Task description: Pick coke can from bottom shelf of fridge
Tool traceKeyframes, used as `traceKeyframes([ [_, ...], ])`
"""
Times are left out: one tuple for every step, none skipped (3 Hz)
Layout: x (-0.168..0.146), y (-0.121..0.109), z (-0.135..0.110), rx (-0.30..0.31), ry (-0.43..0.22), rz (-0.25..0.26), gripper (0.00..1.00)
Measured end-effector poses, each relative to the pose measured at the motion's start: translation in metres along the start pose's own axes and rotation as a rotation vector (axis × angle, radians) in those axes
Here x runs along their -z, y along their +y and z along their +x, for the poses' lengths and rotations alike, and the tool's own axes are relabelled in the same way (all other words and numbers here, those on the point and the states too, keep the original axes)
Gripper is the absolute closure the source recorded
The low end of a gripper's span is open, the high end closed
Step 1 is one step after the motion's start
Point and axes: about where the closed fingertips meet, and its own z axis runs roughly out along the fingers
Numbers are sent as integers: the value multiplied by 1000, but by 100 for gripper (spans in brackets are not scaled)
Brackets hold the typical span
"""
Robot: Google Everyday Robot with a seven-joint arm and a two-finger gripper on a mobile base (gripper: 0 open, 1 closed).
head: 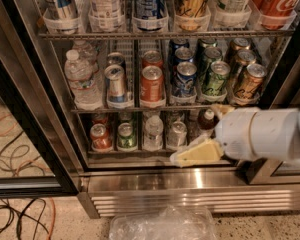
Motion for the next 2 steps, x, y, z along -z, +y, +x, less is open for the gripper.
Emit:
traceKeyframes([
  [-54,35,35,29,50,-14,0],
  [-105,62,84,16,69,0,0],
])
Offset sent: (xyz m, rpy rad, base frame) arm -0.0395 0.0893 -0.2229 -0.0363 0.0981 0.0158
